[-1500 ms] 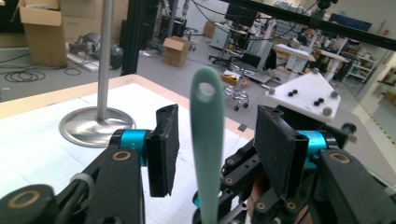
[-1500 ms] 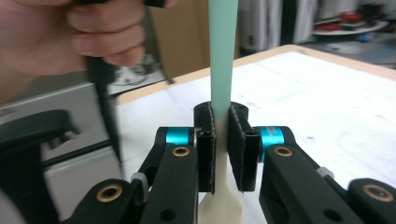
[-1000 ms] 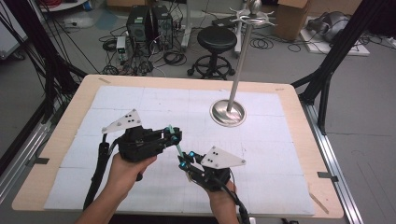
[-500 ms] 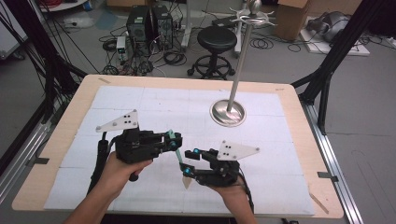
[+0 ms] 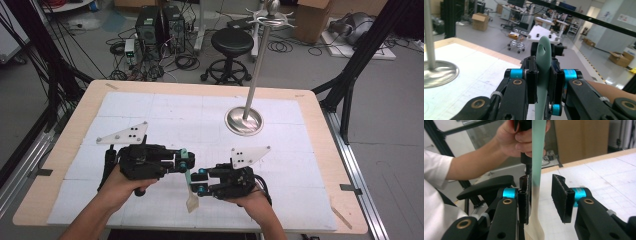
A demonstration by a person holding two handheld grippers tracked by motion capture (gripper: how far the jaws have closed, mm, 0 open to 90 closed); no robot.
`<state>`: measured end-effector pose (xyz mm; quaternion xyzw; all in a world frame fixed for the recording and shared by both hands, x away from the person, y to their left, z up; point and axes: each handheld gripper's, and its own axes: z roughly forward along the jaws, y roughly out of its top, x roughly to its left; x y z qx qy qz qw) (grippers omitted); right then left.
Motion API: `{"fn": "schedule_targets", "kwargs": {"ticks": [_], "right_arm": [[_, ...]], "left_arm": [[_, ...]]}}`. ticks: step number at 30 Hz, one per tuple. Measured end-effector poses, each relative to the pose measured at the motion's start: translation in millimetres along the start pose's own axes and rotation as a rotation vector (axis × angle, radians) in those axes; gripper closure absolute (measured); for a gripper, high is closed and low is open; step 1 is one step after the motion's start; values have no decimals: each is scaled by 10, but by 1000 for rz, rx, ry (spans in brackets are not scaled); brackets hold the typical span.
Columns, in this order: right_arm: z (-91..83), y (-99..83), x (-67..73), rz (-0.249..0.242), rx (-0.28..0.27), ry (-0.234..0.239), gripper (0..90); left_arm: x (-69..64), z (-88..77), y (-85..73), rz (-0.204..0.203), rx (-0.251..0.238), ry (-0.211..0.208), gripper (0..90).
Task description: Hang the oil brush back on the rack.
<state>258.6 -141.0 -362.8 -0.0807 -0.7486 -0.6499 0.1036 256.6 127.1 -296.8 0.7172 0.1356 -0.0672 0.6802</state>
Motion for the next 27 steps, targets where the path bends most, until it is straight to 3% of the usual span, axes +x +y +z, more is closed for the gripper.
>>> {"fn": "schedule_targets", "kwargs": {"ticks": [2, 7, 15, 20, 22, 23, 24, 25, 27], "right_arm": [[16, 4, -5, 8, -13, 39, 701], [38, 4, 0, 7, -21, 66, 763], [58, 11, -1, 0, -48, 74, 836], [72, 13, 7, -8, -52, 40, 845], [79, 16, 14, -9, -55, 24, 847], [73, 14, 17, 9, -39, -6, 847], [73, 14, 17, 9, -39, -6, 847], [54, 12, 5, 15, -32, -49, 848], [41, 12, 0, 17, -33, -66, 848]], "left_arm": [[-3, 1, -1, 8, -8, -12, 813], [-8, 15, -5, 4, -30, -33, 822], [-8, 13, -3, 18, -44, -36, 825], [-12, -6, 3, 33, -48, -13, 825], [-9, -20, 10, 20, -55, 1, 784], [-2, -36, 19, 9, -54, 18, 658], [6, -48, 22, 6, -56, 28, 658], [12, -77, 26, 11, -55, 47, 563], [18, -128, 19, 26, -73, 92, 453]]}}
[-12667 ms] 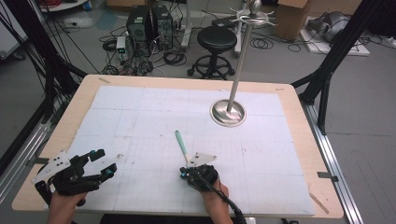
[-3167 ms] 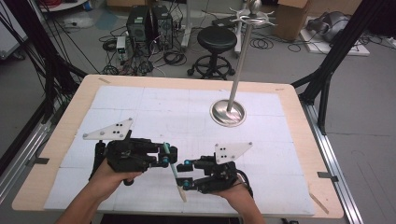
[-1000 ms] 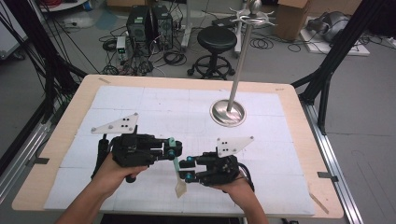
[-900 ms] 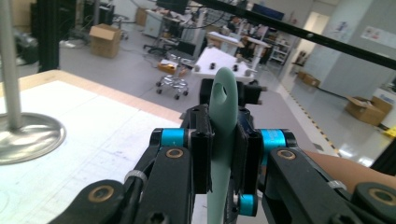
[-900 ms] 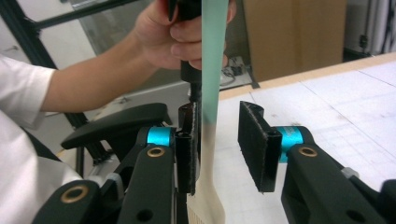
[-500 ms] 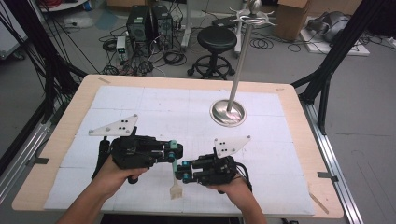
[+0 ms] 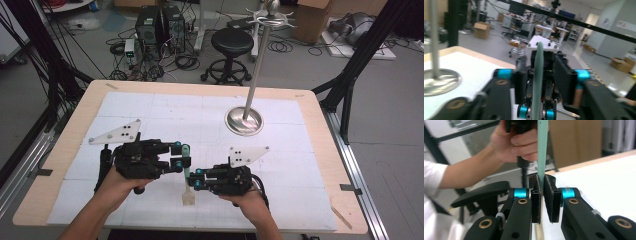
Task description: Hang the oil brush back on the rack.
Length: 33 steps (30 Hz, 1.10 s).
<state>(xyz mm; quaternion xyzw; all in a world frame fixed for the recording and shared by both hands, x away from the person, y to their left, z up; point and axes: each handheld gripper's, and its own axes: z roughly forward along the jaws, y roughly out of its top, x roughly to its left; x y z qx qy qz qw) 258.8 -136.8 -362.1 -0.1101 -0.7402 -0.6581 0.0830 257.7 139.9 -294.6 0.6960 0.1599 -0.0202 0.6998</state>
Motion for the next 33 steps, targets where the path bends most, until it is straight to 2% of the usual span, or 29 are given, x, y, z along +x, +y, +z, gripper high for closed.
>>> {"fn": "schedule_targets", "kwargs": {"ticks": [1, 2, 4, 5, 6, 10, 13, 14, 15, 21, 24, 26, 27, 33], "right_arm": [[-16, 4, -8, 1, -10, -22, 848], [-38, 9, -10, 7, -11, -45, 848], [-114, 45, -22, 9, -20, -133, 847], [-114, 45, -22, 9, -20, -133, 847], [-131, 57, -21, 12, -22, -154, 848], [-217, 159, -34, -1, -38, -247, 848], [-292, 256, -80, 4, -51, -314, 848], [-344, 314, -130, 10, -54, -331, 848], [-344, 314, -130, 10, -54, -331, 848], [-508, 490, -304, 10, -54, -360, 847], [-620, 627, -419, 12, -59, -406, 848], [-641, 652, -434, 11, -61, -415, 848], [-700, 727, -475, 7, -67, -432, 848], [-889, 942, -568, -6, -66, -441, 847]], "left_arm": [[8, -39, -7, 12, -18, 26, 453], [20, -96, -19, 28, -32, 51, 408], [39, -196, -54, 47, -45, 93, 376], [43, -232, -75, 53, -47, 111, 376], [55, -295, -117, 70, -41, 147, 361], [117, -469, -298, 67, -20, 233, 309], [167, -594, -467, 57, -18, 282, 235], [181, -640, -532, 48, -10, 315, 189], [189, -664, -570, 47, -6, 328, 189], [218, -774, -763, 44, 24, 357, 201], [220, -803, -793, 66, 23, 371, 203], [221, -814, -812, 75, 20, 378, 203], [223, -819, -823, 78, 18, 380, 203], [226, -805, -856, 82, 34, 383, 203]]}}
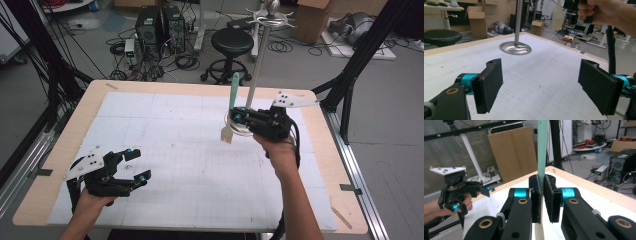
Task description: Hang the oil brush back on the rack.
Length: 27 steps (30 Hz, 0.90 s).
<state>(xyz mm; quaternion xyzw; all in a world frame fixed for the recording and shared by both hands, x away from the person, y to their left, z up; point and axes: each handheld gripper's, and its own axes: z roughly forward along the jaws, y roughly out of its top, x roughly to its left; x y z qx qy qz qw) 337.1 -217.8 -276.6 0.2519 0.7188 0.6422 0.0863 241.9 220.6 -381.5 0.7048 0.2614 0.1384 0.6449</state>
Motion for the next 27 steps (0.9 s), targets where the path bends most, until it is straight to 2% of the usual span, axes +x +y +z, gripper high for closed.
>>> {"fn": "schedule_targets", "kwargs": {"ticks": [6, 9, 11, 18, 27], "right_arm": [[-145, 210, -198, -12, -26, 21, 847], [-219, 313, -324, -19, -18, 29, 847], [-229, 330, -351, -21, -18, 32, 846], [-285, 502, -589, -6, -45, 49, 846], [-286, 555, -851, 21, -58, 46, 846]], "left_arm": [[22, 10, 3, -12, 1, 11, 203], [23, 25, 5, -15, 2, 21, 203], [19, 35, 9, -14, 11, 24, 203], [17, 41, 16, -15, 18, 43, 203], [-3, 72, 49, 1, 55, 54, 205]]}}
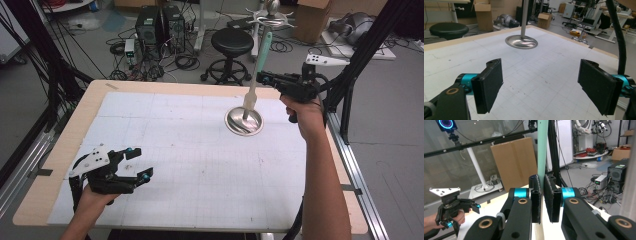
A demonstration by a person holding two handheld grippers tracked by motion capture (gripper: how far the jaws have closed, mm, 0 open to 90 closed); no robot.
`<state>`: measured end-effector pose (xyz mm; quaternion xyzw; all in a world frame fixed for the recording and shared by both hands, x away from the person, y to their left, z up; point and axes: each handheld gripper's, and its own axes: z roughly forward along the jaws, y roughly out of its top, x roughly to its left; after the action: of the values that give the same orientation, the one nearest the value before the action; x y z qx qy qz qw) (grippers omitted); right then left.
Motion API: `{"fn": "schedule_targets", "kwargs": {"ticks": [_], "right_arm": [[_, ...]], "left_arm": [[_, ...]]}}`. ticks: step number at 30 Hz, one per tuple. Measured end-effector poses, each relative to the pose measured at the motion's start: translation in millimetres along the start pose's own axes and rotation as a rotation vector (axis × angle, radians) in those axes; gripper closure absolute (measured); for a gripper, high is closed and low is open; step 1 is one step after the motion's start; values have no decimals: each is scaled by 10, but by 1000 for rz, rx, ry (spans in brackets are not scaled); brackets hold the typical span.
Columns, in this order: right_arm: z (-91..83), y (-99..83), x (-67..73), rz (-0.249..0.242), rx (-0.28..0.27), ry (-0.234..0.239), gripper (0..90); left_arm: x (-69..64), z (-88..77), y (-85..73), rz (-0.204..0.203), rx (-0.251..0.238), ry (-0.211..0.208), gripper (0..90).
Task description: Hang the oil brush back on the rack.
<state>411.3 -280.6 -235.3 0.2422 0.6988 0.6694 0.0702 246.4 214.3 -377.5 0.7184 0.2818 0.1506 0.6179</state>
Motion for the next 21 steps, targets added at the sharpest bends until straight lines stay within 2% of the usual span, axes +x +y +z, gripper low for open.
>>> {"fn": "schedule_targets", "kwargs": {"ticks": [6, 14, 21], "right_arm": [[-37, 0, -122, 16, -16, 1, 846], [3, 64, -150, 10, 1, 5, 846], [-17, 50, -210, 30, -1, -10, 846]], "left_arm": [[-11, 44, 40, 12, 3, -8, 206], [-7, 59, 45, 8, 2, -3, 207], [5, 50, 44, 15, 16, -7, 208]]}}
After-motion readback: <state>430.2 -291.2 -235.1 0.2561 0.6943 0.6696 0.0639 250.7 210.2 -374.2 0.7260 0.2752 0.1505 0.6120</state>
